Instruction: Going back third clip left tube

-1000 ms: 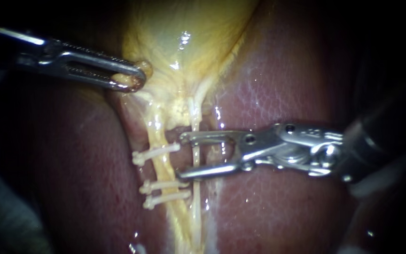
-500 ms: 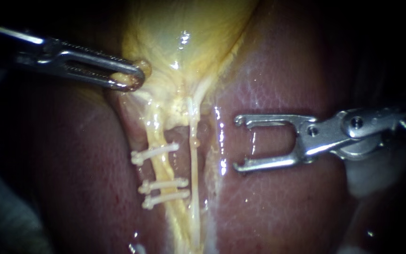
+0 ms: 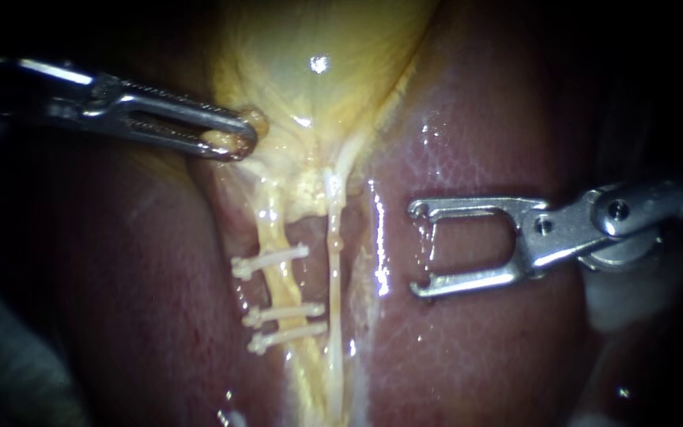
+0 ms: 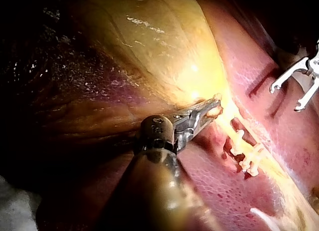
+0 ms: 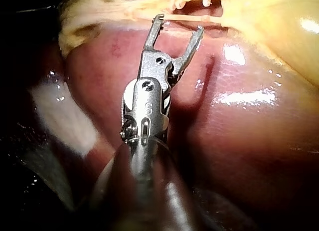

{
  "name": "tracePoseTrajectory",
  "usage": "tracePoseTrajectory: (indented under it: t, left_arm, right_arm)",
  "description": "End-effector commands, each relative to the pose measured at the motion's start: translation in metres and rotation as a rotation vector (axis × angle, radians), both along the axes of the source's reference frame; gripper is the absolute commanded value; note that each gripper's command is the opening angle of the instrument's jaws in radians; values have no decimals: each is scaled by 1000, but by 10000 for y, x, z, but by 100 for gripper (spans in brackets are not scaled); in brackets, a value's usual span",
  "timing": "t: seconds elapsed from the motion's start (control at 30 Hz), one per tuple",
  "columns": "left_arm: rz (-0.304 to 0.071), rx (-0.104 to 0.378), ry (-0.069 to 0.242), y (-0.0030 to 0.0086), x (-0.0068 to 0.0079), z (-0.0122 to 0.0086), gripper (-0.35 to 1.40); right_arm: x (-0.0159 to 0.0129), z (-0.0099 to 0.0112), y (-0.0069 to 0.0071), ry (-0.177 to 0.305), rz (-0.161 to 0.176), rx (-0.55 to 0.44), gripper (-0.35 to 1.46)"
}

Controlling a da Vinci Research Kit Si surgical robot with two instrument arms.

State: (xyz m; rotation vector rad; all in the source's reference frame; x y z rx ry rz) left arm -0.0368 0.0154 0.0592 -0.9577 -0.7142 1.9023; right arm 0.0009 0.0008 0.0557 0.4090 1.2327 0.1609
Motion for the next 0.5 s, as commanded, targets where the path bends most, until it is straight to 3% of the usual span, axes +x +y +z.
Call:
tracePoseTrajectory:
  t: [0.03,0.23,0.5]
  left_arm:
    - [3,0,-1,1,-2,3,-35]
    - [12,-8,3,5,-10,23,-35]
    - [16,-8,8,4,-12,28,-35]
  right_arm:
    - [-1,0,0,1,-1,-5,50]
    - [-2,0,0,6,-9,-8,50]
    - [-4,-1,1,10,-14,-12,50]
